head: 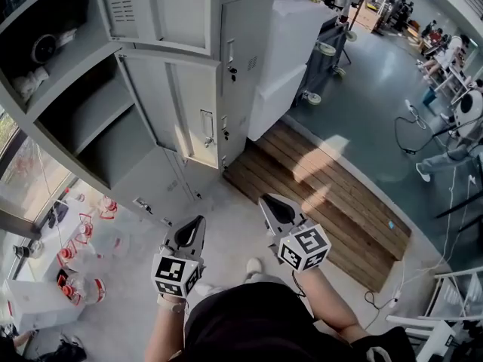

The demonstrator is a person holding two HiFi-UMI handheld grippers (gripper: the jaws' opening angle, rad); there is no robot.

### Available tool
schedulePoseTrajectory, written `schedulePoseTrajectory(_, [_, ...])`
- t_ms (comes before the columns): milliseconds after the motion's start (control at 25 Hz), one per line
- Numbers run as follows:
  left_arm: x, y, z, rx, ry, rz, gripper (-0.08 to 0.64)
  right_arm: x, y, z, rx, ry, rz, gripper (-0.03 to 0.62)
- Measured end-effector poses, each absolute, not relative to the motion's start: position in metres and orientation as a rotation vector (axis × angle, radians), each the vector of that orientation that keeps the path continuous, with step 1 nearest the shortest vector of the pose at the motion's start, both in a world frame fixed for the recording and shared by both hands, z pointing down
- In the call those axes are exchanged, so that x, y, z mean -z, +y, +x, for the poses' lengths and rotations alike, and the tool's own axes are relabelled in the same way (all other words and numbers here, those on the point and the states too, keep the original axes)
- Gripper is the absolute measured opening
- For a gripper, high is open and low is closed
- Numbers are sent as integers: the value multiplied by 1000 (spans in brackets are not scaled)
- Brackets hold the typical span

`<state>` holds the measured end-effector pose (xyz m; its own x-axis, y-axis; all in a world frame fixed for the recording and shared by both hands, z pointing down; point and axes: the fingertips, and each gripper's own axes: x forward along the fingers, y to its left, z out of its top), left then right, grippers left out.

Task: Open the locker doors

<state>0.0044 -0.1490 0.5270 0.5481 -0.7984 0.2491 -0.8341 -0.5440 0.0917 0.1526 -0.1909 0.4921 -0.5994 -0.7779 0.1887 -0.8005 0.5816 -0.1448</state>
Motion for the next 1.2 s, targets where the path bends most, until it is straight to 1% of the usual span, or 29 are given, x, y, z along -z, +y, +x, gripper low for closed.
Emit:
schedulePoseTrajectory(440, [-515, -153, 7, -220, -1350, 2661, 18, -499, -163, 163, -282, -2659, 1431, 55])
schedulePoseTrajectory(1200, [-515, -146, 11, -220, -1333, 2666, 18, -502, -154, 151, -336, -2679, 1369, 54])
